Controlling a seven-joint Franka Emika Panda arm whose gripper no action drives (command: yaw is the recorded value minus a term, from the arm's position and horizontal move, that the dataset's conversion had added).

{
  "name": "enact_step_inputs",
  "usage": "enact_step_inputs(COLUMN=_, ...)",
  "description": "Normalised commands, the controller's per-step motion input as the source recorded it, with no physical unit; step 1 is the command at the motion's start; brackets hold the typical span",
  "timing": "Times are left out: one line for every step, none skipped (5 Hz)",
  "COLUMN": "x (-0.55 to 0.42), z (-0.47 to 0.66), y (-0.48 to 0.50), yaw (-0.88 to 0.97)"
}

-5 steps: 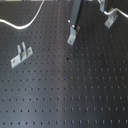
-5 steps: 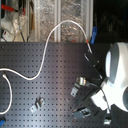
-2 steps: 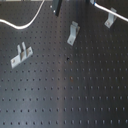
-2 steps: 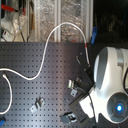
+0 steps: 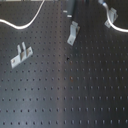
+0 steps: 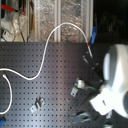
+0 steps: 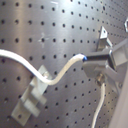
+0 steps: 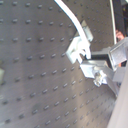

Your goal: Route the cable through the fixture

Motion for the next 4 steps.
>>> enact_step_inputs(x=0.109, z=-0.18, y=-0.660, yaw=-0.20)
enact_step_inputs(x=0.216, z=-0.15, y=-0.217, yaw=-0.01)
enact_step_inputs(x=0.341, z=-0.23, y=-0.191, yaw=-0.16)
enact_step_inputs(x=0.395, z=-0.14, y=-0.092, yaw=-0.24)
